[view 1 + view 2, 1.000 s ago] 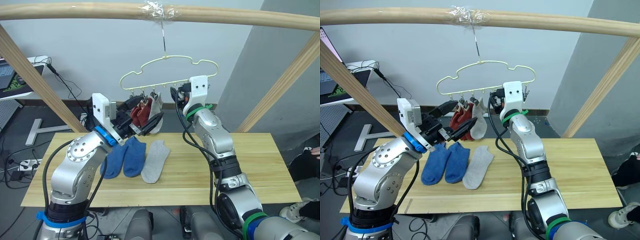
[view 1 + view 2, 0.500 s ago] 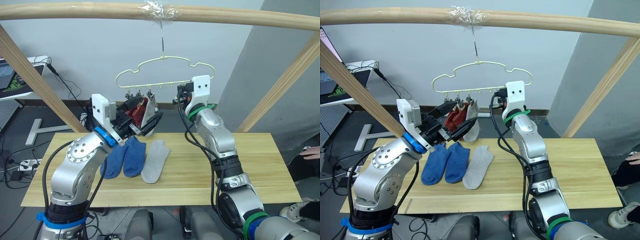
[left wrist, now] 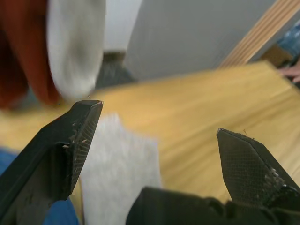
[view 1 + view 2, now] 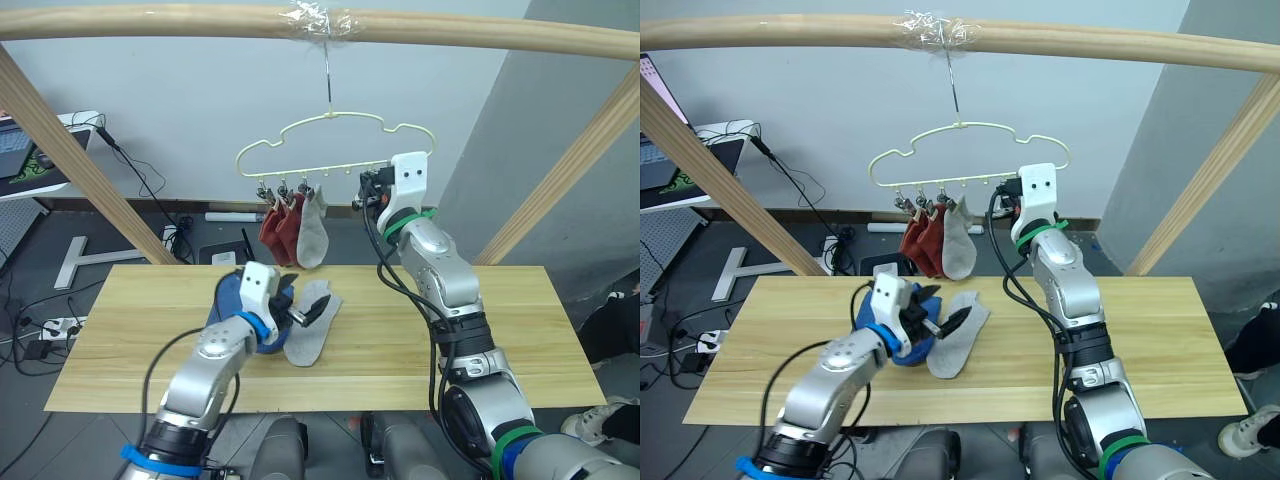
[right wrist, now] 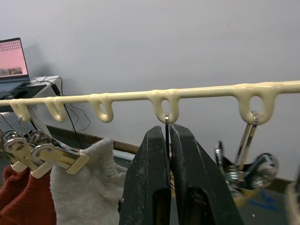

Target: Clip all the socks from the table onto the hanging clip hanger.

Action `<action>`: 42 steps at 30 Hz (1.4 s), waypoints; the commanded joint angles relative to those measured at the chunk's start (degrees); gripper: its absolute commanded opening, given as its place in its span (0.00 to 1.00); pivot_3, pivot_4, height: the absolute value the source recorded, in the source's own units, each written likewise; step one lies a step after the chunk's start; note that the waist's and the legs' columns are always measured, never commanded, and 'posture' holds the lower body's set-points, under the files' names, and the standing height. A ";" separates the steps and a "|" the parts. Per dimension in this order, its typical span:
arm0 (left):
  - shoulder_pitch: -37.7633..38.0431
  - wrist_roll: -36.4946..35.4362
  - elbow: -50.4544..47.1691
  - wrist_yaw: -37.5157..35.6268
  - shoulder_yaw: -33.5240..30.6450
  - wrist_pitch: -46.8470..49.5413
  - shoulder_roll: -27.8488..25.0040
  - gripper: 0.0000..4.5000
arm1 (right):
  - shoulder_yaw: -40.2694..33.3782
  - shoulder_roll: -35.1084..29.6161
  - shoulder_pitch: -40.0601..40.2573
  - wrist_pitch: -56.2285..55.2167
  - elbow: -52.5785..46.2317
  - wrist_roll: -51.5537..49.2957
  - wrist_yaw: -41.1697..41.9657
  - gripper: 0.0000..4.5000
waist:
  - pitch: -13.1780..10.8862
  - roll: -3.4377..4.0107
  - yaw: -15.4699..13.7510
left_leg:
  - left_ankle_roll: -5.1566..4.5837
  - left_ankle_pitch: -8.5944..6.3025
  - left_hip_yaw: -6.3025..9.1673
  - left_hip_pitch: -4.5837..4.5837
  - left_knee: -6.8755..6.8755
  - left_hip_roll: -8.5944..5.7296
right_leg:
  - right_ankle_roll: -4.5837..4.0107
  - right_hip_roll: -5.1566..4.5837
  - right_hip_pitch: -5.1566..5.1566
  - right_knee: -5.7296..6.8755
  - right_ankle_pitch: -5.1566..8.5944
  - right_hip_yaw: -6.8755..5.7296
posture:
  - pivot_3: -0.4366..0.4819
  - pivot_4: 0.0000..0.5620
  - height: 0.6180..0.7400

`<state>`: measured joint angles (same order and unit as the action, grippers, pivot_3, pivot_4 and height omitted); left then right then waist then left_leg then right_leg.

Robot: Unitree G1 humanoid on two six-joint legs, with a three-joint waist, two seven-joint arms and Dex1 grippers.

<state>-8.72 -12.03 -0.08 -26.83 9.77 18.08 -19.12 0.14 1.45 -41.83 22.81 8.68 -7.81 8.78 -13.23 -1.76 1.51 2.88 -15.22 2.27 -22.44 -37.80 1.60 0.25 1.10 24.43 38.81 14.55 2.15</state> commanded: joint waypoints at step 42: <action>-8.73 11.88 26.19 -1.33 1.73 -8.02 9.28 0.01 | -0.29 -2.71 0.74 4.25 -5.97 -1.19 0.79 0.00 | -0.02 0.03 0.24 | -0.05 -0.02 -0.03 -0.03 -0.02 -0.05 | 0.02 -0.05 -0.04 -0.02 0.00 -0.08 | 0.48 0.38 1.00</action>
<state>-17.99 -0.09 25.36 -28.11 11.34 10.44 -10.38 0.83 -0.85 -40.47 26.73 4.55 -8.22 9.42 -13.24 -1.74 1.74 2.83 -15.25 2.23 -22.47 -37.83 1.55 0.27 1.05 24.39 38.78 14.55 2.07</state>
